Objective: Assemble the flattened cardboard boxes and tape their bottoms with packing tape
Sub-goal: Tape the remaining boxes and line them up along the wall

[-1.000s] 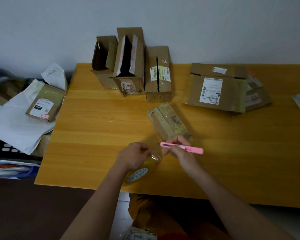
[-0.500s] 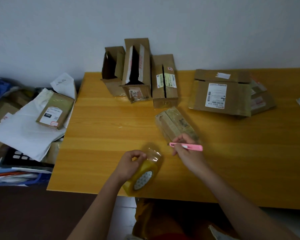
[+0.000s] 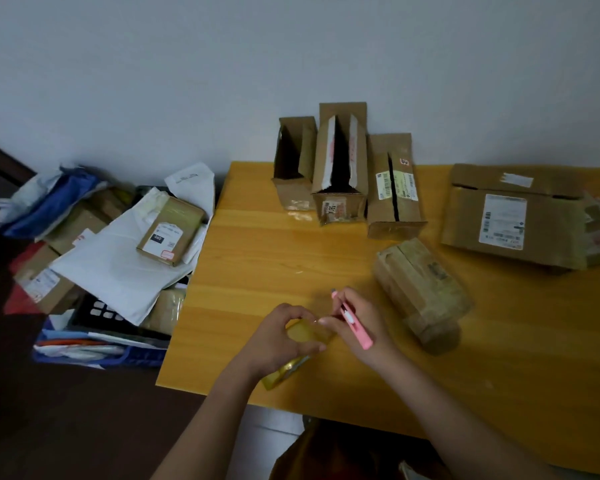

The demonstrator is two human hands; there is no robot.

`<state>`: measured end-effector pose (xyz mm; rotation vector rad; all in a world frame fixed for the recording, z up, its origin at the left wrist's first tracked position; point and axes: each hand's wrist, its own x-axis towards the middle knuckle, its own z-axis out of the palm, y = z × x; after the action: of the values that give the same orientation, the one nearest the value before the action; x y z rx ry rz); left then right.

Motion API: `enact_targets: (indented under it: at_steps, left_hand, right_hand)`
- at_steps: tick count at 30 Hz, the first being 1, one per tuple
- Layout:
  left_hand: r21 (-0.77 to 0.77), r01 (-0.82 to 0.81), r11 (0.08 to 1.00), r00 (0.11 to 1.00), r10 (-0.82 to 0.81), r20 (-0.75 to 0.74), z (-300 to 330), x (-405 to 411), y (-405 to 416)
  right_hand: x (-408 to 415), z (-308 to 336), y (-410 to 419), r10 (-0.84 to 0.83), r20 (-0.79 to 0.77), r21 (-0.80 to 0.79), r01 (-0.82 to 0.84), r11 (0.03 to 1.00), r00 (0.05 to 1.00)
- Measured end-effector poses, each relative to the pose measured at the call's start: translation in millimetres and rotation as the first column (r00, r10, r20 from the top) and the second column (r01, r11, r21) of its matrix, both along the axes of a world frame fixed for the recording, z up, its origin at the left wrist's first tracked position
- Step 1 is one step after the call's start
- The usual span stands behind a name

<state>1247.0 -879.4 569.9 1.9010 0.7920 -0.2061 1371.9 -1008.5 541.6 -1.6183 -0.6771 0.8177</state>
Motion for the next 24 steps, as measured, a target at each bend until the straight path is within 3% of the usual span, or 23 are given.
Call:
enact_targets:
  at_steps: [3,6,11,15,18,19,20,21,22,23,24]
  left_hand:
    - [0.036,0.091,0.995,0.996,-0.091,0.001,-5.7,-12.2,19.8]
    - [0.045,0.026,0.999,0.999,-0.025,-0.020,-14.8,-19.8,41.8]
    - [0.093,0.087,0.992,0.993,-0.078,-0.094,-42.5,-43.3,75.6]
    - [-0.039,-0.092,0.995,0.987,0.097,0.127,-50.2,-55.5,89.8]
    - [0.087,-0.016,0.996,0.987,0.002,0.163,-35.1,-56.0,116.4]
    - [0.233,0.065,0.970,0.991,-0.089,0.098,-28.5,-55.5,127.0]
    - [0.443,0.164,0.881,0.984,-0.179,-0.009,-21.9,-54.4,136.8]
    - [0.645,0.264,0.717,0.963,-0.233,-0.135,-17.4,-53.1,144.3]
    - [0.753,0.350,0.557,0.936,-0.249,-0.251,-13.8,-50.6,148.9]
    - [0.770,0.415,0.484,0.909,-0.240,-0.339,-11.6,-47.4,151.6]
    - [0.746,0.456,0.486,0.890,-0.230,-0.394,-11.2,-43.7,152.5]
  right_hand:
    - [-7.6,-5.0,23.1,-0.067,-0.051,0.029,0.068,0.997,0.996]
    - [-11.2,-13.1,40.3,-0.130,-0.147,-0.001,0.131,0.991,0.981]
    - [-10.9,-27.5,57.6,-0.221,-0.191,-0.040,0.217,0.975,0.956]
    - [-1.2,-35.1,68.1,-0.245,-0.253,-0.070,0.234,0.970,0.936]
    - [1.8,-43.3,76.3,-0.261,-0.260,-0.088,0.246,0.965,0.930]
    - [2.4,-46.6,79.4,-0.285,-0.248,-0.097,0.269,0.958,0.926]
    - [2.9,-49.4,83.1,-0.310,-0.242,-0.109,0.291,0.950,0.920]
    - [2.3,-51.0,86.3,-0.316,-0.230,-0.109,0.298,0.948,0.921]
    - [0.4,-52.8,89.0,-0.311,-0.201,-0.100,0.297,0.950,0.929]
    - [-2.0,-56.0,91.4,-0.298,-0.133,-0.101,0.286,0.953,0.945]
    - [-4.4,-60.2,93.1,-0.283,-0.060,-0.119,0.275,0.954,0.957]
